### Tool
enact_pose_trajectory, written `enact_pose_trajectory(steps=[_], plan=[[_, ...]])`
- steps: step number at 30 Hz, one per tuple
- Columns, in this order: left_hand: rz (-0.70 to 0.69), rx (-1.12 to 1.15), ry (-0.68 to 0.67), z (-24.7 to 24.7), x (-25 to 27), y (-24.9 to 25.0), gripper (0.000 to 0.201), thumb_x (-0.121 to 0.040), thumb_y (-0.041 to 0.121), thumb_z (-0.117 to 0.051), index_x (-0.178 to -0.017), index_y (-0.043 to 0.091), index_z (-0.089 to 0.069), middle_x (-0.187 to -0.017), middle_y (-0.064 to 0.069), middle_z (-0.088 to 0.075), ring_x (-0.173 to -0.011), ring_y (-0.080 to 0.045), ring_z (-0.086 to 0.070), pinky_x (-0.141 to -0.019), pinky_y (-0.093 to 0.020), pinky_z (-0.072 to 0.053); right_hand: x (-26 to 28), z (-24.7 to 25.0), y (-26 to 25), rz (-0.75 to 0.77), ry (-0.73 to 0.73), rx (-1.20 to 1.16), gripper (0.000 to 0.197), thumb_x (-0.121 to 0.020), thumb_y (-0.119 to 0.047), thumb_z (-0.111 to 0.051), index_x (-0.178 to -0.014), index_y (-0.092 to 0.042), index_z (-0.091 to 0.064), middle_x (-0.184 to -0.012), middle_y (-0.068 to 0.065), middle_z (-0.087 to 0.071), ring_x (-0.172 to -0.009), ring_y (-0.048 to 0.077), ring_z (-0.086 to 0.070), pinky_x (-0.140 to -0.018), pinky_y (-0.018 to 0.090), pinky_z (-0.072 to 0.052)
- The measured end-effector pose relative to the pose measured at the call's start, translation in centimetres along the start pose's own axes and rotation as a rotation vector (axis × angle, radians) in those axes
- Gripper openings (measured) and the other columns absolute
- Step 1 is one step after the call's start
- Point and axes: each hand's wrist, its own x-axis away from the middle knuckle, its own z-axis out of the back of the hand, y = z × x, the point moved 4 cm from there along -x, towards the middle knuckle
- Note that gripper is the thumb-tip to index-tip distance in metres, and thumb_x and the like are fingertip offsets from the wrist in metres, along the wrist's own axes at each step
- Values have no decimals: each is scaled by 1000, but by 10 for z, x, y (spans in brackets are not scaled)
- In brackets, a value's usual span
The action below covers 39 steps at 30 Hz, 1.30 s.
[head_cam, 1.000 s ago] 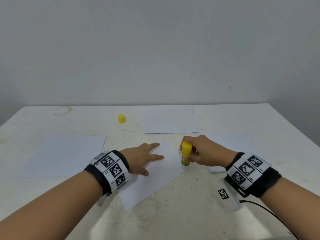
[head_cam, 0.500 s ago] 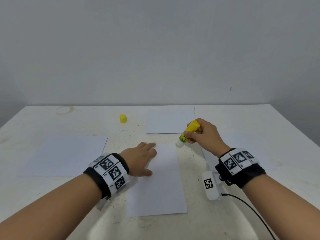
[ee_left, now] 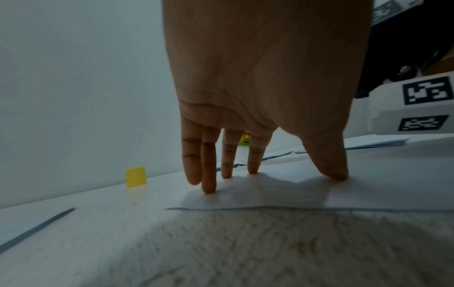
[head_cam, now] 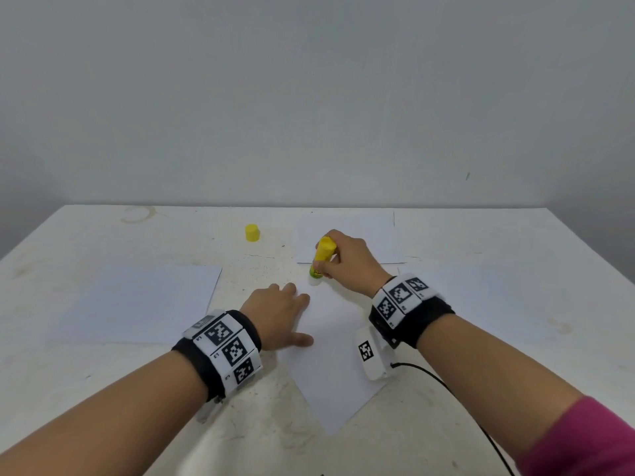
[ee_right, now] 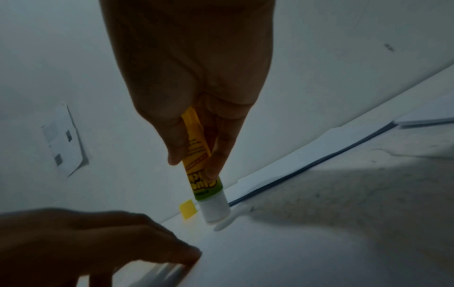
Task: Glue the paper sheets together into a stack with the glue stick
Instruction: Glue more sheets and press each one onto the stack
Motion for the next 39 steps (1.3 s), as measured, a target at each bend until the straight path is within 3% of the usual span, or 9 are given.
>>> enact_pose_trajectory(steps=[5, 10, 17, 21, 26, 29, 32, 35, 39], plan=[[-3, 48, -4, 3, -1, -6, 71, -89, 64, -46, -146, 24, -30, -143, -3, -36, -119, -24, -47, -88, -36, -45, -1, -5, -2, 4, -96, 190, 29, -86, -16, -66, -112, -9, -54, -95, 7, -60, -81, 20, -54, -70, 27, -43], [-7, 170, 11, 4, -7, -16, 68, -87, 53, -60, -145, 34, -32, -142, 3, -34, -119, -19, -48, -89, -34, -46, 22, 17, 3, 32, -224, 260, 24, -84, -15, -69, -104, -15, -56, -86, -2, -57, -79, 16, -54, -71, 26, -45], [-16, 272, 85, -2, -16, -23, 66, -76, 52, -72, -134, 36, -45, -132, 0, -27, -123, -18, -31, -96, -31, -41, 66, 44, 12, 44, -335, 326, 21, -83, -14, -69, -102, -16, -59, -82, -8, -59, -79, 17, -62, -76, 35, -54], [-87, 262, 75, -1, -18, -23, 63, -79, 49, -71, -134, 31, -45, -149, 5, -18, -132, -17, -22, -105, -35, -36, 87, 53, 18, 44, -362, 343, 22, -84, -15, -69, -103, -19, -60, -88, 1, -68, -81, 18, -63, -74, 32, -54], [-135, 303, 7, -5, -20, -27, 53, -91, 41, -60, -138, 27, -40, -155, 8, -24, -140, -14, -22, -114, -34, -24, 103, 59, 21, 49, -393, 349, 21, -84, -15, -69, -100, -24, -59, -87, -4, -70, -79, 13, -63, -72, 28, -53], [-144, 315, 2, -3, -19, -34, 44, -97, 24, -52, -139, 30, -41, -154, 11, -30, -140, -13, -23, -114, -35, -24, 109, 62, 22, 40, -421, 356, 21, -84, -15, -70, -100, -23, -60, -86, -6, -69, -78, 12, -62, -71, 28, -53], [-163, 284, -23, -5, -14, -42, 56, -92, 10, -52, -140, 35, -37, -152, 14, -31, -136, -13, -26, -111, -35, -28, 107, 67, 21, 22, -467, 359, 20, -82, -16, -72, -97, -22, -62, -84, -7, -69, -76, 12, -64, -73, 33, -55], [-172, 275, -21, -7, -8, -48, 64, -91, 20, -59, -145, 36, -28, -150, 12, -30, -134, -13, -28, -109, -34, -30, 97, 82, 16, -23, -423, 191, 19, -78, -6, -74, -92, -14, -63, -78, -7, -71, -72, 18, -70, -73, 39, -58], [-147, 253, -16, -12, 2, -51, 66, -92, 40, -58, -147, 29, -25, -148, 4, -23, -133, -15, -30, -106, -31, -34, 77, 106, 7, -114, -76, -422, 20, -81, 9, -65, -81, -4, -49, -107, 9, -67, -79, 34, -72, -69, 34, -60]])
